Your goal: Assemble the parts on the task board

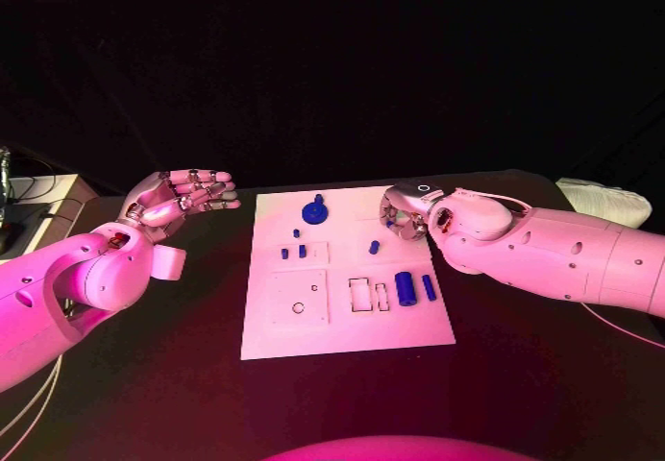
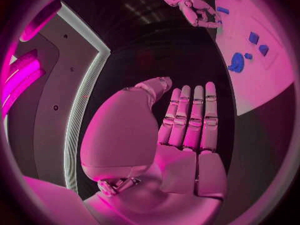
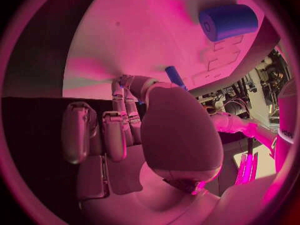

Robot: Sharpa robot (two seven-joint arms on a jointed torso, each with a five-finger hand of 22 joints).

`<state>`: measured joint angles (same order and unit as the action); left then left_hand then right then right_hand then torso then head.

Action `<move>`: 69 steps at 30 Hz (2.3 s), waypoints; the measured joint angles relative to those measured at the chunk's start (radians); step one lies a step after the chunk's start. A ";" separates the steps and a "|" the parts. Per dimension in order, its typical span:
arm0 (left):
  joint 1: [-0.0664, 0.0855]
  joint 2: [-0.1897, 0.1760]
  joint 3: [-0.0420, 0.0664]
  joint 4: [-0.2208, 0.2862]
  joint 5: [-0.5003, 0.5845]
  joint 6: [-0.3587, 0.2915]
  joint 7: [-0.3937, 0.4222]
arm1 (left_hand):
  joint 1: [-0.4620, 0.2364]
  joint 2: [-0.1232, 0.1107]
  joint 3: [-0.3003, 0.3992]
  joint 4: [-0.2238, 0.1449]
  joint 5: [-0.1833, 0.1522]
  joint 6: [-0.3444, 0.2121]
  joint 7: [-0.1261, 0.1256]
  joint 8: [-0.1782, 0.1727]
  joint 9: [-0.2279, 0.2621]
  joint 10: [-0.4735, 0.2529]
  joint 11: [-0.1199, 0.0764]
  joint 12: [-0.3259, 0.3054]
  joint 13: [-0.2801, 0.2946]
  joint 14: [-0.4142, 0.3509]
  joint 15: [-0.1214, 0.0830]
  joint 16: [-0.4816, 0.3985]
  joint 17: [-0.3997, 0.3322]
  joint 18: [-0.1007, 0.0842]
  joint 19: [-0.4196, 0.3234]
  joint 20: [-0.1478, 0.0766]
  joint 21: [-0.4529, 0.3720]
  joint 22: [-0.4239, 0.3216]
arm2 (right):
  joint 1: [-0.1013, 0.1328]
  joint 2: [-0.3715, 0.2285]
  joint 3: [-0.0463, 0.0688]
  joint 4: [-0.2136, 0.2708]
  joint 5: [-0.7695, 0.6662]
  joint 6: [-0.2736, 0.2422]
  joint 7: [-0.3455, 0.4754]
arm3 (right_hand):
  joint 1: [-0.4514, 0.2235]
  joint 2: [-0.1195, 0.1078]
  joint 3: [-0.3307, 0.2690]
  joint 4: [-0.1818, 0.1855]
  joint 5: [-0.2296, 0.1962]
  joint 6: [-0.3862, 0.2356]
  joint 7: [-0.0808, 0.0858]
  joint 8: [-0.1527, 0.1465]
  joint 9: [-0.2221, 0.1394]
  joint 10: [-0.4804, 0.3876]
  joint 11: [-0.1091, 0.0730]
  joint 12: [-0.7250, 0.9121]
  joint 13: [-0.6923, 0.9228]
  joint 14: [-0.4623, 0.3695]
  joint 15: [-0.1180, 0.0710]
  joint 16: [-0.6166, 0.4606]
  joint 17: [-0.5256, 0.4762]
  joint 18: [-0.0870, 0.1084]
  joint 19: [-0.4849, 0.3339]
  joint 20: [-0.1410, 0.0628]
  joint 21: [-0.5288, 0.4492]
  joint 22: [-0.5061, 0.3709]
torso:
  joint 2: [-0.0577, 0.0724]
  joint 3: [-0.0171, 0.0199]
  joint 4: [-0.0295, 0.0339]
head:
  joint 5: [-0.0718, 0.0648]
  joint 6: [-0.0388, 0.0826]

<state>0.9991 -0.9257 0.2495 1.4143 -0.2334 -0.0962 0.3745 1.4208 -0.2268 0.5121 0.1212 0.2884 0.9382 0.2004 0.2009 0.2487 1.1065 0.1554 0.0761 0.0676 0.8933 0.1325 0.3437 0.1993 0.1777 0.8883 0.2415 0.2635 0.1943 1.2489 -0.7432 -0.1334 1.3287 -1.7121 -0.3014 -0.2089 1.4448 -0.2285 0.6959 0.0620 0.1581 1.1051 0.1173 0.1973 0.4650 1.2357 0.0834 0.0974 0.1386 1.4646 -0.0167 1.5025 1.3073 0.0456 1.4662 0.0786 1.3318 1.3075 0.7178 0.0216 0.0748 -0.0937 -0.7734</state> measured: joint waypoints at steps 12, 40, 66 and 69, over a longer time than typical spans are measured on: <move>0.000 0.003 0.000 -0.008 0.000 0.000 -0.003 | 0.008 0.001 0.002 -0.002 0.000 0.000 0.000 0.000 0.000 0.000 0.000 0.000 0.000 0.000 0.000 -0.004 0.001 0.000 0.000 0.000 -0.004 -0.004 | -0.004 -0.023 -0.001 0.039 -0.014 -0.103 -0.007 | -0.017 0.017 0.040 -0.037 -0.075 0.005 0.002 0.000 0.010 0.009 0.009 -0.008 0.000 0.000 0.000 0.000 0.000 0.000 0.000 0.000 0.012 0.000 | -0.001 -0.0002 -0.0003 | -0.001 0.003; 0.000 0.027 0.000 -0.027 0.001 -0.006 -0.009 | 0.008 0.000 0.003 -0.003 0.000 -0.004 0.004 0.000 -0.002 -0.008 0.007 -0.007 0.000 0.000 0.000 -0.018 0.003 0.000 0.003 0.003 -0.015 -0.012 | -0.034 -0.061 0.009 0.362 0.031 -0.183 -0.010 | -0.017 0.017 0.044 -0.042 -0.070 0.008 0.006 0.003 0.010 0.012 0.013 -0.016 0.000 0.000 0.000 0.000 0.000 0.000 0.000 0.000 0.024 0.000 | -0.013 -0.0052 -0.0075 | 0.062 -0.006; -0.001 0.036 0.000 0.007 0.008 -0.056 -0.009 | 0.008 0.000 0.003 -0.003 0.000 0.000 0.007 0.000 -0.003 -0.007 0.007 -0.007 0.000 0.000 0.000 -0.021 0.004 0.000 0.003 0.003 -0.019 -0.016 | -0.178 0.099 0.002 0.262 -0.086 -0.258 -0.029 | -0.017 0.017 0.047 -0.045 -0.057 0.006 0.004 0.003 0.012 0.015 0.010 -0.016 0.012 0.000 0.000 0.000 0.000 0.000 0.000 0.000 0.024 0.000 | -0.015 -0.0095 -0.0058 | 0.133 -0.047; -0.001 0.036 0.000 0.008 0.009 -0.058 -0.009 | 0.008 0.000 0.003 -0.003 0.000 0.000 0.007 0.000 -0.003 -0.007 0.007 -0.007 0.000 0.000 0.000 -0.021 0.004 0.000 0.003 0.003 -0.019 -0.016 | -0.183 0.105 0.001 0.252 -0.093 -0.258 -0.031 | -0.017 0.017 0.048 -0.046 -0.057 0.005 0.003 0.003 0.011 0.043 -0.014 -0.016 0.010 0.000 0.000 0.000 0.000 0.000 0.000 0.000 0.024 0.000 | -0.014 -0.0095 -0.0058 | 0.137 -0.051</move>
<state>0.9984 -0.8899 0.2493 1.4227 -0.2241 -0.1541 0.3656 1.4291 -0.2264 0.5148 0.1185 0.2884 0.9382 0.2078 0.2008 0.2461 1.0991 0.1628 0.0688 0.0676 0.8932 0.1325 0.3226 0.2028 0.1777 0.8916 0.2449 0.2449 0.1785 1.0655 -0.6380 -0.1320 1.5809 -1.8054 -0.5591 -0.2395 1.4276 -0.2119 0.7438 0.0161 0.1011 1.1097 0.1200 0.2003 0.4764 1.2786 0.0689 0.0815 0.1487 1.4646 -0.0165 1.5025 1.3073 0.0455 1.4661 0.0788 1.3557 1.3076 0.7037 0.0121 0.0689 0.0429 -0.8247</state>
